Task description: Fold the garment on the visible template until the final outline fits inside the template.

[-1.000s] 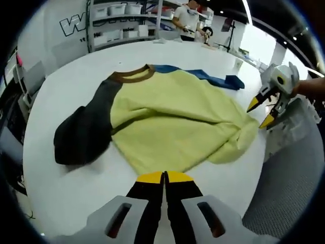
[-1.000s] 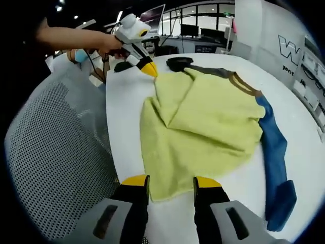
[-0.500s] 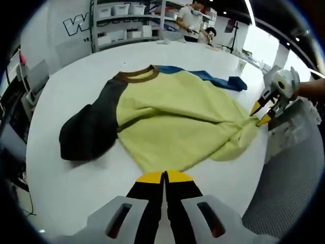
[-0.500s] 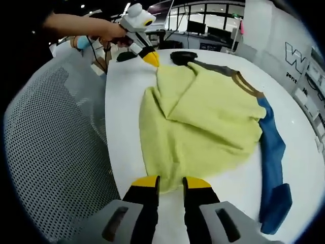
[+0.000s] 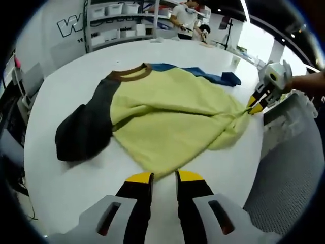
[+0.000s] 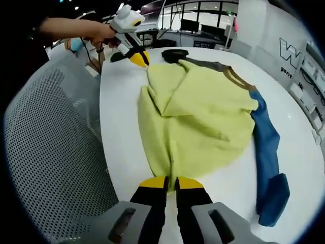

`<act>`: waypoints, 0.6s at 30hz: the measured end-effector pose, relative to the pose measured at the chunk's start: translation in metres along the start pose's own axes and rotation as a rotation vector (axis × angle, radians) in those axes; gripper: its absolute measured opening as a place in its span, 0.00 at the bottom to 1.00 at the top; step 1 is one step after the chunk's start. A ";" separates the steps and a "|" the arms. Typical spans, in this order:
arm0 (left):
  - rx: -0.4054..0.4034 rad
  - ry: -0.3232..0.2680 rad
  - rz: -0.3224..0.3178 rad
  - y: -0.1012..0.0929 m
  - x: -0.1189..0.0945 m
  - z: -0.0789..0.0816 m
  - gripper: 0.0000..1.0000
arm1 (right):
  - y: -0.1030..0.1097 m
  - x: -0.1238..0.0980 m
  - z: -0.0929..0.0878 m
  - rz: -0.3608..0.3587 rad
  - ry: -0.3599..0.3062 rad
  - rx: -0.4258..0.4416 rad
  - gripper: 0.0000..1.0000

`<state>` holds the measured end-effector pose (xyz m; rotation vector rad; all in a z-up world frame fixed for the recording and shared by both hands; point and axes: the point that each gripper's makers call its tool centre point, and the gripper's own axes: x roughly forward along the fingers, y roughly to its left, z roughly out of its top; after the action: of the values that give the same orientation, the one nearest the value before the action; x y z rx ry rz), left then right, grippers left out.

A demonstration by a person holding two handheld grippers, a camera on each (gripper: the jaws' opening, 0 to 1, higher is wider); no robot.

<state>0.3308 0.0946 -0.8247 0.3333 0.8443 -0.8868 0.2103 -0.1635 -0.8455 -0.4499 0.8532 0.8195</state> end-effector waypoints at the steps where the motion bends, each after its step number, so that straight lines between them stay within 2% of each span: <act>1: 0.007 0.006 0.003 0.000 0.001 -0.001 0.21 | 0.000 0.000 0.000 0.000 -0.001 0.004 0.00; 6: 0.006 0.012 0.016 0.003 0.008 -0.003 0.21 | 0.000 0.000 -0.001 0.000 -0.005 0.015 0.00; 10: 0.023 0.044 0.032 0.006 0.013 -0.006 0.20 | 0.000 0.000 -0.001 0.001 -0.004 0.013 0.00; 14: 0.028 0.044 0.036 0.006 0.015 -0.005 0.18 | 0.000 0.000 0.000 -0.001 -0.005 0.014 0.00; 18: 0.060 0.054 0.052 0.009 0.017 -0.006 0.08 | -0.001 0.000 0.000 -0.003 -0.008 0.020 0.00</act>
<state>0.3406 0.0941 -0.8421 0.4309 0.8560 -0.8593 0.2108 -0.1643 -0.8455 -0.4300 0.8529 0.8091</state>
